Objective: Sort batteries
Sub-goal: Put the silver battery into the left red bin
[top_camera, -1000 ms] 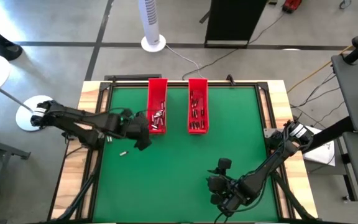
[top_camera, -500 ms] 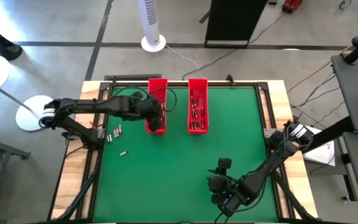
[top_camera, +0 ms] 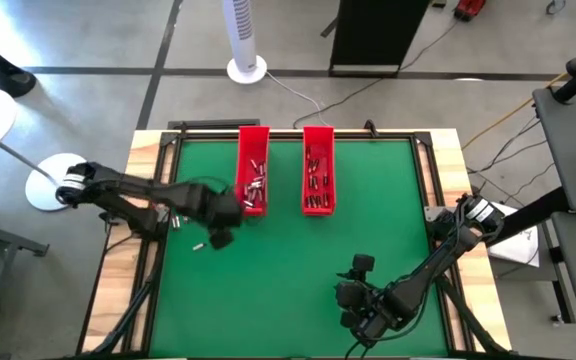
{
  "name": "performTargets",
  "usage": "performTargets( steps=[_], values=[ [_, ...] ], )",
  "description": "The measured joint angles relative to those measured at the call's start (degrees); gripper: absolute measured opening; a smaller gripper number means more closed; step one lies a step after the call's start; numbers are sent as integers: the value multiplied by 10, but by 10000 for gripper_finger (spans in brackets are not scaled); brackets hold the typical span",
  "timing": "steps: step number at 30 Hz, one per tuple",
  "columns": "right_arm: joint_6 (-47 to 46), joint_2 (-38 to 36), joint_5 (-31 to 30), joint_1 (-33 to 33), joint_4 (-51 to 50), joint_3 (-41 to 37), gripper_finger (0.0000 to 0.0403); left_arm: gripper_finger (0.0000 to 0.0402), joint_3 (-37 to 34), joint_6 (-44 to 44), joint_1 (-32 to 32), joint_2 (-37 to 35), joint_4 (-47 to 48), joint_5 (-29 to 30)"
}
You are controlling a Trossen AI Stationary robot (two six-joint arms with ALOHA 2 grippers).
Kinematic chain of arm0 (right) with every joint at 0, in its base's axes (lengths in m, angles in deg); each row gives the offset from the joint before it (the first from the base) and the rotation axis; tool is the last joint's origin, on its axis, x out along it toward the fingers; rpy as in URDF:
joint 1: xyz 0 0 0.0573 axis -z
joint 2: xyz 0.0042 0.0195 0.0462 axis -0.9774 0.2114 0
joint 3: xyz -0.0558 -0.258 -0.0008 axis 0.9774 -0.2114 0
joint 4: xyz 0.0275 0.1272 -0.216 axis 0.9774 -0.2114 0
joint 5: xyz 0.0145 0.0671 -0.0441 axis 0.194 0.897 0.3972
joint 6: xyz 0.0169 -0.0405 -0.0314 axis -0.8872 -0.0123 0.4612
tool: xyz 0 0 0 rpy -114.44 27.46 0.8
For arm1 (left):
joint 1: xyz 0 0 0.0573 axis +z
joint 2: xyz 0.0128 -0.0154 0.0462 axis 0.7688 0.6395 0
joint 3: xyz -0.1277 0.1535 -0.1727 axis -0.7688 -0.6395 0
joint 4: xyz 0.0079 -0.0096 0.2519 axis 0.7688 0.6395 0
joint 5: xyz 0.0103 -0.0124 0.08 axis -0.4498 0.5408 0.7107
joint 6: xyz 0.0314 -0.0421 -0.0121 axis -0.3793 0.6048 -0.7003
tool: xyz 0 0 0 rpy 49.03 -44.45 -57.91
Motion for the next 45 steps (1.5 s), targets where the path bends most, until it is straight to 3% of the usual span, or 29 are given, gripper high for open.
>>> performTargets(
  steps=[3, 9, 22, 27, 37, 45],
  values=[
    [-17, 0, 0, -2, 0, -1, 151, 125, -57, 48, -62, -20, -20, -35],
    [-42, 0, 0, -2, 4, -1, 139, 127, -153, 134, -147, -49, -95, -43],
    [-7, 0, 0, -1, 17, -2, 139, 126, -258, 171, -162, -56, -198, -90],
    [3, 0, -3, -1, 17, -2, 147, 106, -275, 189, -162, -56, -205, -96],
    [8, 0, -4, -1, 17, -2, 160, 12, -274, 186, -162, -54, -203, -38],
    [-1, 0, -4, -1, 17, -1, 157, 12, -243, 133, -149, -53, -228, -20]
  ],
)
